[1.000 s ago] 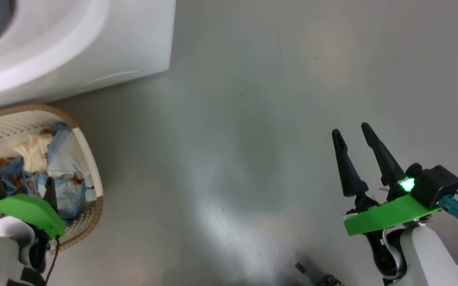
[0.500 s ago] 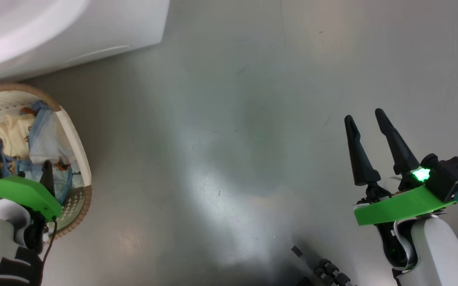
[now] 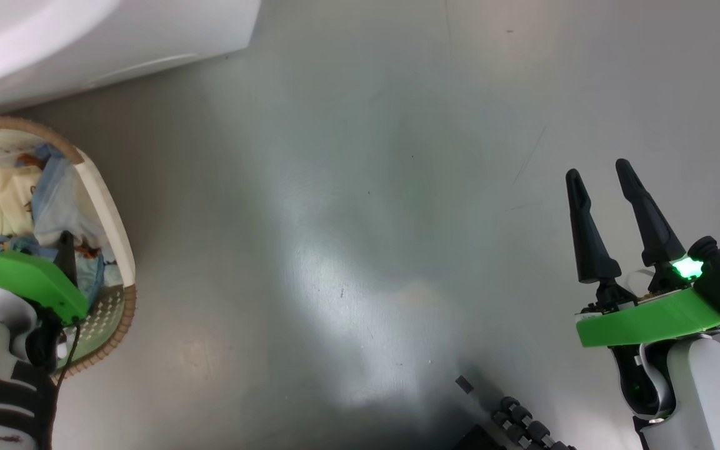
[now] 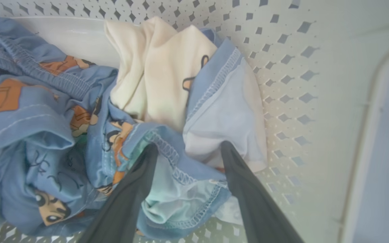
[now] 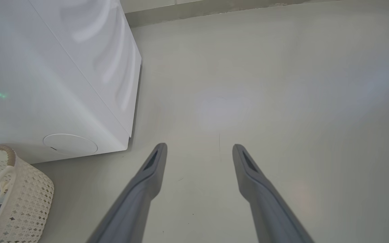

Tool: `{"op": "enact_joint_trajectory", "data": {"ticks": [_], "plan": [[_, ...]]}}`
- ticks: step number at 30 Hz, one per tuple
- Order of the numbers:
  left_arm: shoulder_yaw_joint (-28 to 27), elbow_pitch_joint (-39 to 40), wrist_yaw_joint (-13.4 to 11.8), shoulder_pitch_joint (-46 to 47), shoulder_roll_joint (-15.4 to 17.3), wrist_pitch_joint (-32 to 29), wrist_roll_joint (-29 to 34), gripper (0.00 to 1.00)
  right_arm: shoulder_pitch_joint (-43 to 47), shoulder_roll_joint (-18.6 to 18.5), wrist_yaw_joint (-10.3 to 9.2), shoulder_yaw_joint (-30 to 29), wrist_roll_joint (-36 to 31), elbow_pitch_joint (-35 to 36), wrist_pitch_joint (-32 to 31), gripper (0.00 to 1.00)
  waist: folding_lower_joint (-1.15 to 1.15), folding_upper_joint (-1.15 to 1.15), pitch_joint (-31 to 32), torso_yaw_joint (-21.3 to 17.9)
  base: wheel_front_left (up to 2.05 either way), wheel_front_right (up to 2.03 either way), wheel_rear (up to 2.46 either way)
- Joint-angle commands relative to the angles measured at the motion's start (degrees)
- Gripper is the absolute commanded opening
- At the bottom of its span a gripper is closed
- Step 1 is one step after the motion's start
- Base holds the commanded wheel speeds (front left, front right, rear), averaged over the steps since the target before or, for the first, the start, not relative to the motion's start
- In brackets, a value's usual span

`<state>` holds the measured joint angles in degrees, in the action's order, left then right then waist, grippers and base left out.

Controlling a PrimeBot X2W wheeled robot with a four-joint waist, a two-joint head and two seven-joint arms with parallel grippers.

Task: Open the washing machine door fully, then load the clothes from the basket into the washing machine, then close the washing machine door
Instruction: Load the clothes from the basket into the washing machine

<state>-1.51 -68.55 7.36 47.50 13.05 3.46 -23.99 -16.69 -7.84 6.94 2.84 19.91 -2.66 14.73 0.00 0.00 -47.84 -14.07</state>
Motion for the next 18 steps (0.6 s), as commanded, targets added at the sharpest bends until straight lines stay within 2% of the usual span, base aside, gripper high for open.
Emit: {"op": "enact_joint_trajectory", "data": {"ticks": [1,18], "plan": [[-0.5,-0.3,0.1,-0.5,2.3,-0.3,-0.8,1.00,2.1,-1.1,0.55,0.6,-0.4,1.3,0.3,1.00,0.00,0.00,-0.5,-0.1,0.00,0.00,0.00],[1.9,-4.0,-0.6,3.7,1.2,0.0,-0.6,1.00,4.9,-3.7,0.55,-2.2,-0.2,3.0,0.3,1.00,0.00,0.00,-2.9,0.6,0.00,0.00,0.00]]}}
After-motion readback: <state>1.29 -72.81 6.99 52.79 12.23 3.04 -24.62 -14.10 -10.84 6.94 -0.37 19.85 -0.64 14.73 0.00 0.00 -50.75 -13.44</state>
